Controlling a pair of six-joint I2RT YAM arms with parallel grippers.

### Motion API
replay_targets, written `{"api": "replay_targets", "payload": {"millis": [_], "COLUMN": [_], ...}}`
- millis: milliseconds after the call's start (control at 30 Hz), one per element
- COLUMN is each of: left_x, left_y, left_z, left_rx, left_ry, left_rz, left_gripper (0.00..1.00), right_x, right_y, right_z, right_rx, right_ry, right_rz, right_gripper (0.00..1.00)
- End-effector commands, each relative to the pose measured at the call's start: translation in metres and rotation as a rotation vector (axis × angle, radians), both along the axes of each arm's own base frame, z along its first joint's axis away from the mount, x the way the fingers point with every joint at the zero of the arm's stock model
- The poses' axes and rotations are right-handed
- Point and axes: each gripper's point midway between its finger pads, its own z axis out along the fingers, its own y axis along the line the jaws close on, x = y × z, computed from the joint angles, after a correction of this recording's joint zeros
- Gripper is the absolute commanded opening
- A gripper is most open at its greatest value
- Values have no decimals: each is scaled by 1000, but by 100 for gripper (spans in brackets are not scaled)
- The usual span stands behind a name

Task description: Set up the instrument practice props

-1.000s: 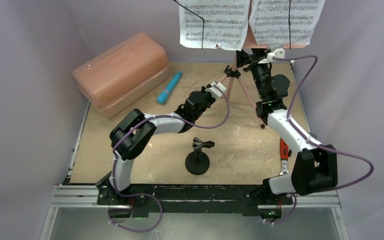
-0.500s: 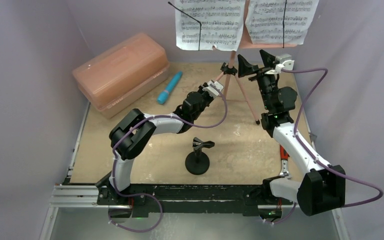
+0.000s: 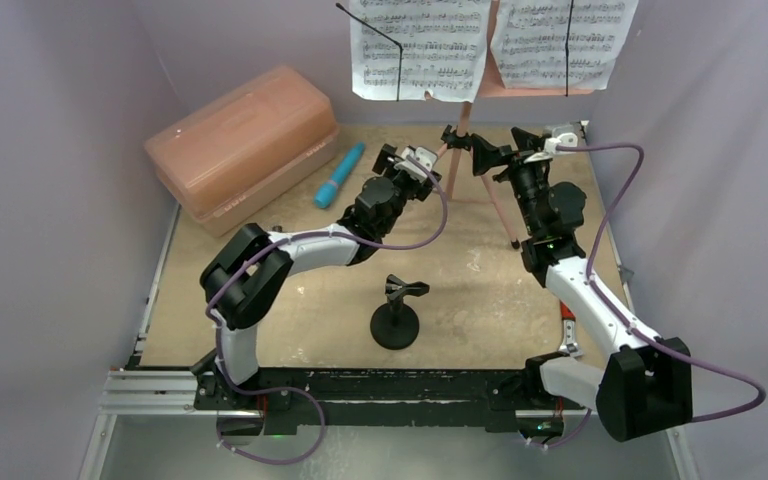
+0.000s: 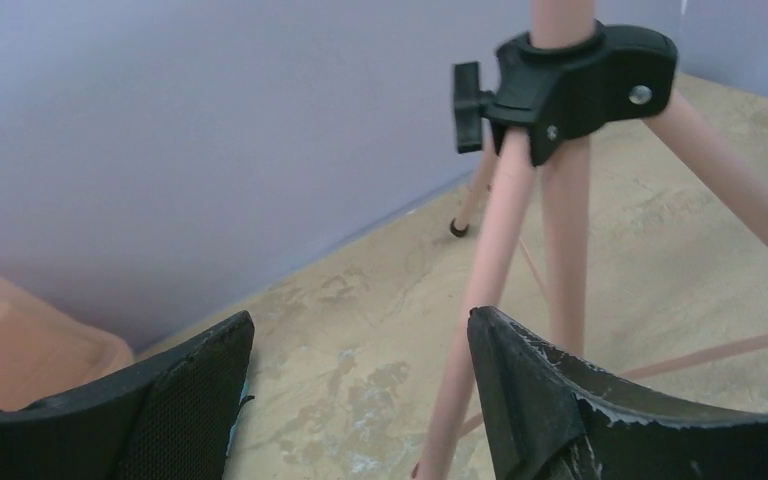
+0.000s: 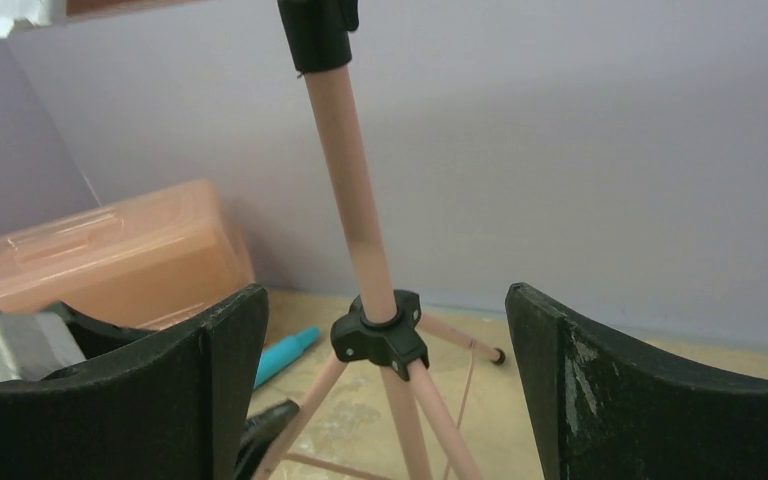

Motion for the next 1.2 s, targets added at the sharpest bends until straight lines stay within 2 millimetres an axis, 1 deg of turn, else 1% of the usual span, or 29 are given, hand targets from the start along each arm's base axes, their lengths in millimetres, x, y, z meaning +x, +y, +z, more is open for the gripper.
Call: {"api": "replay_targets", "payload": {"millis": [0,33,67,100,167,233,333,467,600,733,833,967,1067,1167], "left_x": [-5,-6,-7,-9,-10,-11,-14,-20,-27,-40,-50,-49,-41,-31], "left_y": [35,40,47,52,66,80,98,121,141,153,166,176,187,188], "left_z": [45,45,46,44,39,34,21,-6,-42,-73,-96,-111,-116,-119], "left_rx": [-83,-82,-82,-78,-59,-41,-6,58,125,141,152,106,83,73], "left_ry": [-69,-69,-67,-63,-48,-25,26,145,333,489,609,724,770,808], "left_rz": [101,115,130,143,175,213,252,333,411,458,480,459,454,391], "left_gripper": [78,79,83,86,90,92,94,98,100,100,100,100,99,99], "right_x": [-10,-12,-12,-14,-15,-16,-19,-21,-23,-23,-24,-29,-33,-36], "right_y": [-5,-6,-5,-5,-4,-3,-1,1,4,8,9,10,11,10], "right_z": [5,3,1,-1,-5,-9,-16,-26,-34,-41,-45,-53,-60,-68], "right_rx": [54,56,56,58,53,42,33,33,32,40,38,40,39,33], "right_ry": [3,8,15,21,40,56,84,118,148,187,221,265,305,357], "right_rz": [-3,-3,-1,2,10,17,27,41,59,79,85,96,104,100], "right_gripper": [90,90,90,90,92,93,95,97,98,98,98,98,98,98]}}
